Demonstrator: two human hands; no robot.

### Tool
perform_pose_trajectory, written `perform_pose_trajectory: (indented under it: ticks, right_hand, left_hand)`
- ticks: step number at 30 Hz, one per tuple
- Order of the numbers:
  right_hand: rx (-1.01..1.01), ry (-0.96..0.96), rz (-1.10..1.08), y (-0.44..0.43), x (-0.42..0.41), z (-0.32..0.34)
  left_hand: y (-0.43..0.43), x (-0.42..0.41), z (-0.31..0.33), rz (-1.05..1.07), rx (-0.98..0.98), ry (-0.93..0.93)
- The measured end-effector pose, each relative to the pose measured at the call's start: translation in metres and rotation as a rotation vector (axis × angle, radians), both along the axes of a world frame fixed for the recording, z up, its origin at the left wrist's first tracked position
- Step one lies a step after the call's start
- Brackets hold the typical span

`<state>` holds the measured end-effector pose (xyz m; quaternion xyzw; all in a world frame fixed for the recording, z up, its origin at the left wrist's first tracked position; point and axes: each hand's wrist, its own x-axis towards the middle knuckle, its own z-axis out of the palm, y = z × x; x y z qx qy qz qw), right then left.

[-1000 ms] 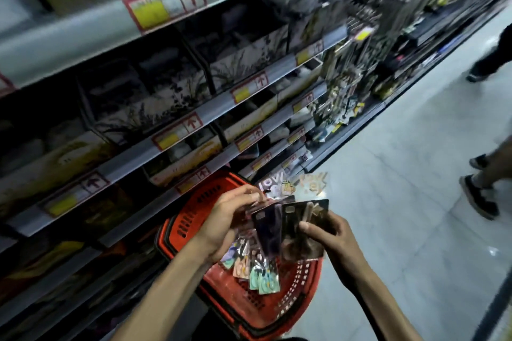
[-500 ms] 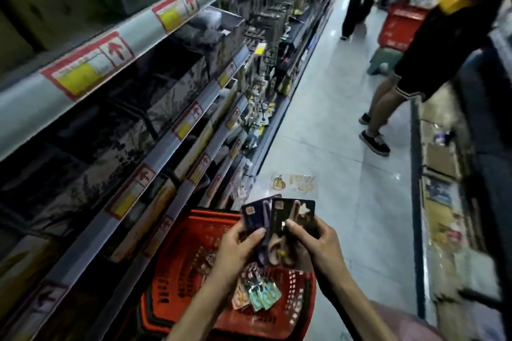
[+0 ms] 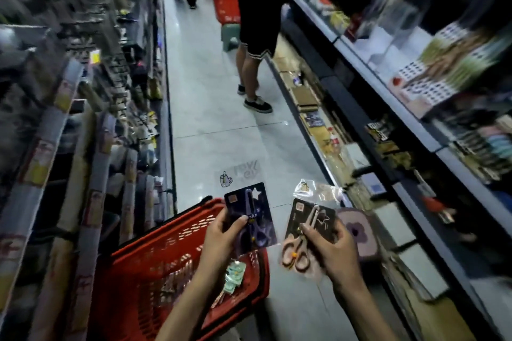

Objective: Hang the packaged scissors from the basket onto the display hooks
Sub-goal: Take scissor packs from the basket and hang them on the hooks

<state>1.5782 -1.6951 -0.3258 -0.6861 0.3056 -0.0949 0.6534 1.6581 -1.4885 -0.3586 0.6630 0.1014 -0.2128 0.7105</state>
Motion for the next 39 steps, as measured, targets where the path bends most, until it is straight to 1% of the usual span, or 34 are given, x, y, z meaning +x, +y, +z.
perform_pose_trajectory:
  ticks: [5, 9, 12, 14, 17, 23, 25, 30, 34, 36, 39]
  right_hand:
    - [0.053, -0.018, -0.221, -0.055, -0.078, 0.021]
    - [0.085, -0.066, -0.386, -0.084, -0.161, 0.028]
    - [0.128, -0.094, -0.513, -0.101, -0.234, 0.026]
    - [0.114, -0.092, -0.596, -0.110, -0.291, 0.025]
    - [0.053, -0.113, -0.710, -0.118, -0.376, 0.024]
    - [-0.155, -0.152, -0.899, -0.116, -0.547, 0.031]
    - [-0.172, -0.169, -0.983, -0.115, -0.600, 0.039]
    - [-0.108, -0.204, -1.217, -0.113, -0.698, 0.050]
    - [-0.063, -0.298, -1.454, -0.108, -0.758, 0.057]
    - [-0.092, -0.306, -1.522, -0.106, -0.792, 0.058]
    - [-0.157, -0.267, -1.609, -0.107, -0.844, 0.057]
  left_hand:
    - [-0.066, -0.034, 0.027, -0.209, 0.034, -0.128]
    - [-0.119, -0.087, 0.044, -0.350, 0.004, -0.117]
    - [-0.156, -0.143, 0.052, -0.468, -0.008, -0.125]
    - [-0.178, -0.190, 0.059, -0.562, -0.011, -0.122]
    - [-0.209, -0.262, 0.066, -0.698, -0.024, -0.144]
    - [-0.261, -0.407, 0.076, -0.993, -0.051, -0.229]
    - [-0.276, -0.455, 0.084, -1.083, -0.078, -0.249]
    - [-0.307, -0.556, 0.102, -1.287, -0.167, -0.224]
    - [-0.334, -0.625, 0.107, -1.433, -0.200, -0.196]
    - [-0.349, -0.662, 0.105, -1.499, -0.205, -0.201]
    - [-0.373, -0.717, 0.101, -1.562, -0.224, -0.206]
